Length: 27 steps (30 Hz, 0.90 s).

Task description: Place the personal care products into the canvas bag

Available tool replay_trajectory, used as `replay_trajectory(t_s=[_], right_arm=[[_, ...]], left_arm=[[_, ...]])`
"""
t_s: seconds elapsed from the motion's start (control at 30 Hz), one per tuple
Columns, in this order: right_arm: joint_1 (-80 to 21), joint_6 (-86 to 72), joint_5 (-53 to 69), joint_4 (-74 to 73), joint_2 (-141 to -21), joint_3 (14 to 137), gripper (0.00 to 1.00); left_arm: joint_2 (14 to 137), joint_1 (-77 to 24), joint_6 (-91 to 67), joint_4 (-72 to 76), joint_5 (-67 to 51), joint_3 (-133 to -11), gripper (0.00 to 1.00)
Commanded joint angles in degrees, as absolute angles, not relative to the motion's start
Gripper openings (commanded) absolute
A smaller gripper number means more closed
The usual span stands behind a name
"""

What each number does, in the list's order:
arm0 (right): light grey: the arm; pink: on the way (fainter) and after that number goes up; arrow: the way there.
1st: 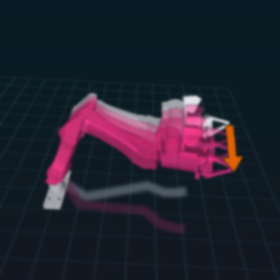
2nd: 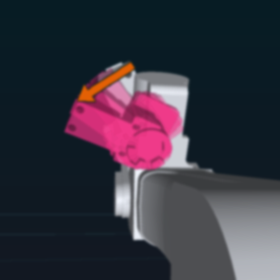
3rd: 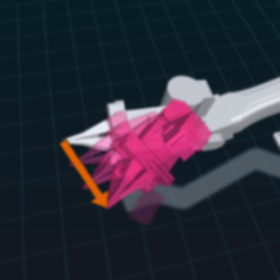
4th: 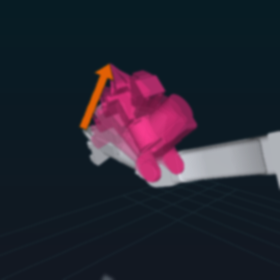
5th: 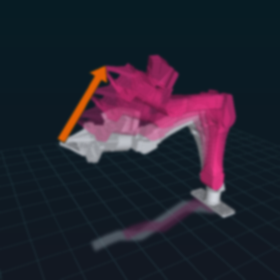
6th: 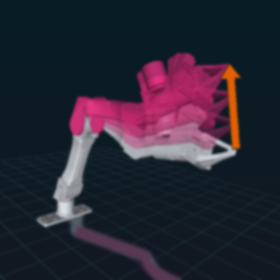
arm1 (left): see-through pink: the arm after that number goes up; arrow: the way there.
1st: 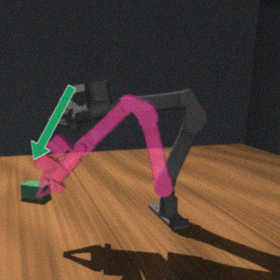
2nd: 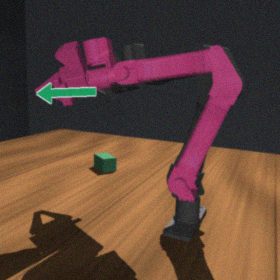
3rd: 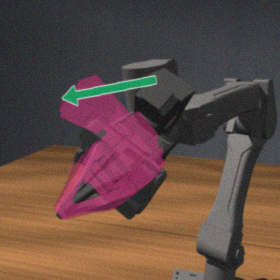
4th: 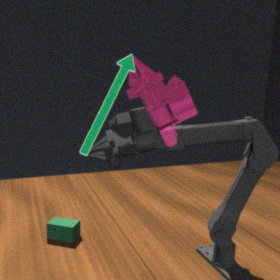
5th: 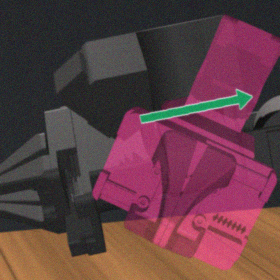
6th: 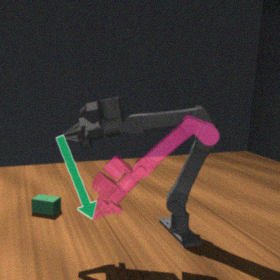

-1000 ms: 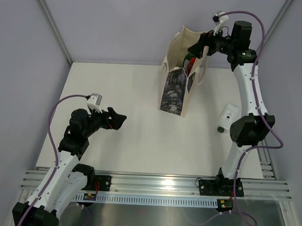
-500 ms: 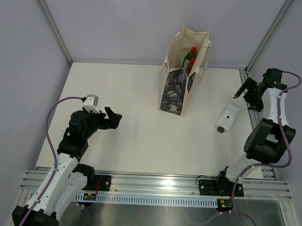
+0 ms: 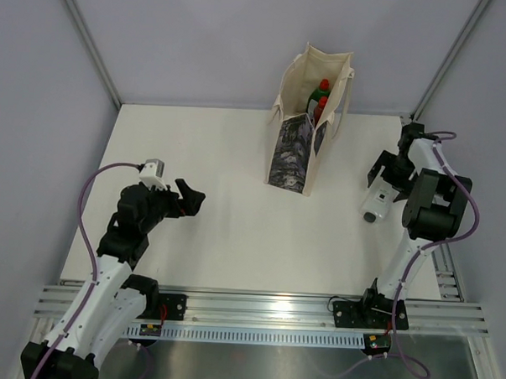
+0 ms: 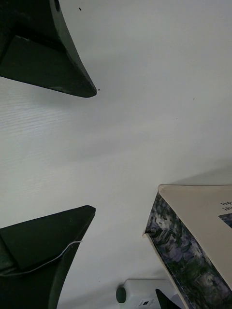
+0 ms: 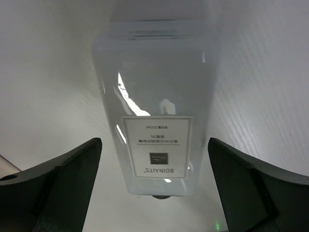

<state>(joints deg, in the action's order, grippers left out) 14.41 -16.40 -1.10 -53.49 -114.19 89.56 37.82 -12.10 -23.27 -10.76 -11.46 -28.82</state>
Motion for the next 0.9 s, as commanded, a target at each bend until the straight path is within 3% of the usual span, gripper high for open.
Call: replay_trajectory(t_s=[0.0,0.13,0.2,0.3,0.33,0.43,0.47,0.5,0.7,0.87], right_arm=[[12.48,-19.86,-2.55,-55.28,-117.59,90.62,0.99],[12.30,-20.83,-4.74,-56.07,-120.41,90.44,0.99],[12.30,-20.39,-5.18,-56.08,-121.37,91.49,0.95],[12.30,-19.78,-3.61,-56.16,-122.78,92.81,0.71],[12.30,-19.86,-3.78,-56.34,-123.04,93.25,0.55],[12.39,-18.46,-2.55,-54.59,-121.91,93.52,0.24],[12.65,-16.46,-1.24,-53.97,-119.73,93.43,0.01],[12.83,-15.13,0.60,-53.09,-117.97,92.82,0.00],[16.17,-3.70,38.17,-34.58,-97.67,85.43,0.00],[16.08,-8.60,47.27,-25.59,-89.40,88.32,0.00]], left_arm=[[35.95,-11.95,-25.13,-9.93,-11.51,-28.56,0.99],[33.41,-11.95,-25.84,-11.95,-10.46,-28.30,0.99],[32.70,-11.95,-26.28,-12.22,-10.02,-27.69,0.99],[32.17,-11.95,-27.07,-11.95,-9.93,-26.98,0.99],[32.17,-11.95,-27.33,-11.78,-10.02,-26.98,0.99],[33.05,-11.95,-27.16,-12.04,-10.28,-27.68,0.99],[33.31,-11.95,-27.16,-12.48,-10.20,-28.03,0.99],[33.48,-11.95,-26.98,-12.57,-10.20,-28.30,0.99],[33.40,-11.95,-27.33,-12.57,-10.20,-28.56,0.99],[34.19,-11.95,-27.51,-11.16,-10.19,-29.09,0.99]])
